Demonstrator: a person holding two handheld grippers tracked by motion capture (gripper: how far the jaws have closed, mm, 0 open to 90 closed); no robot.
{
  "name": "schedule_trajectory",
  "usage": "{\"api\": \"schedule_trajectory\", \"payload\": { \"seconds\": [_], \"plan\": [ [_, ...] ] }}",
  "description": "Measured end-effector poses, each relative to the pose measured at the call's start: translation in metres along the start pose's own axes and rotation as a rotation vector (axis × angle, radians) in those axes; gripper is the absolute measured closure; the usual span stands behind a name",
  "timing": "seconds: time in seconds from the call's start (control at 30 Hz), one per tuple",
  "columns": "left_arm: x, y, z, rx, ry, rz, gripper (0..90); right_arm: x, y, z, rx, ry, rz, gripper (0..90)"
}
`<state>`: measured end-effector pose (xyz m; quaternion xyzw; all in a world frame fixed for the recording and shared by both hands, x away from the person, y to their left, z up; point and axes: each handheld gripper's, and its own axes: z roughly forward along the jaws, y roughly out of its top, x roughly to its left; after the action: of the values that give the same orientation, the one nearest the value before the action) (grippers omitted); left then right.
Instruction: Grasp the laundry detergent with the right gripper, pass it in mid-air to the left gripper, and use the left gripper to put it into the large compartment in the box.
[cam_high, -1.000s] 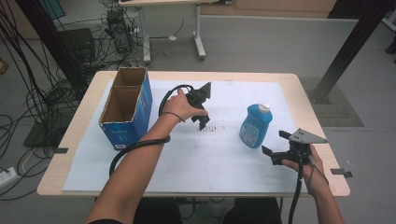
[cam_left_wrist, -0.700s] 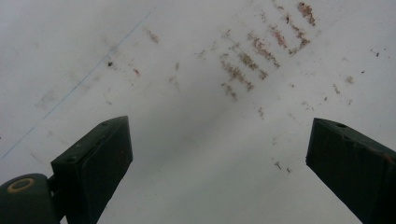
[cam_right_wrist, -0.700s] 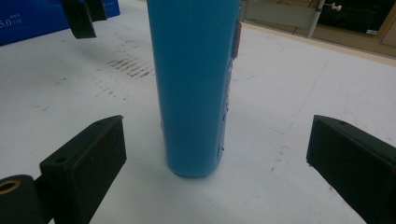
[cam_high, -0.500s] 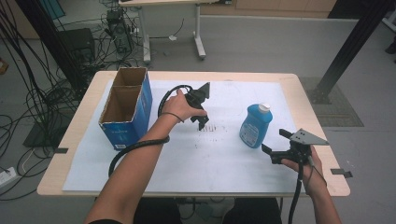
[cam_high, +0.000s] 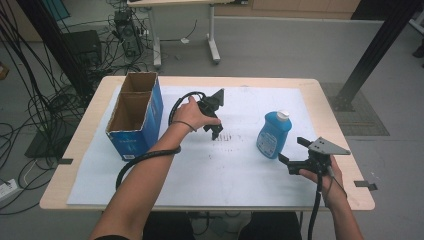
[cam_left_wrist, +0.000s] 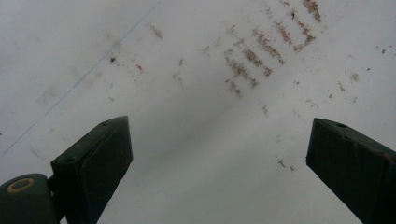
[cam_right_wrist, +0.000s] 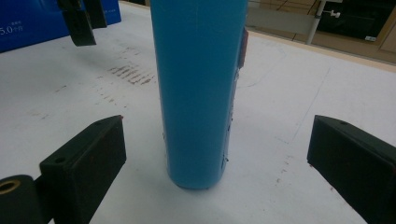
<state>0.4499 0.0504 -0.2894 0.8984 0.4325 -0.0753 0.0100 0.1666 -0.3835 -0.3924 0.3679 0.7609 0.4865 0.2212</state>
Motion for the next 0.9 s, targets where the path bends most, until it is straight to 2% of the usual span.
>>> {"api": "schedule_trajectory", "payload": {
  "seconds": [0.9],
  "plan": [
    [0.004,-0.003,0.0,-0.004,-0.008,-0.012,7.5,0.002,-0.004,0.021,-0.005,0.01,0.013,3.1]
  ]
}}
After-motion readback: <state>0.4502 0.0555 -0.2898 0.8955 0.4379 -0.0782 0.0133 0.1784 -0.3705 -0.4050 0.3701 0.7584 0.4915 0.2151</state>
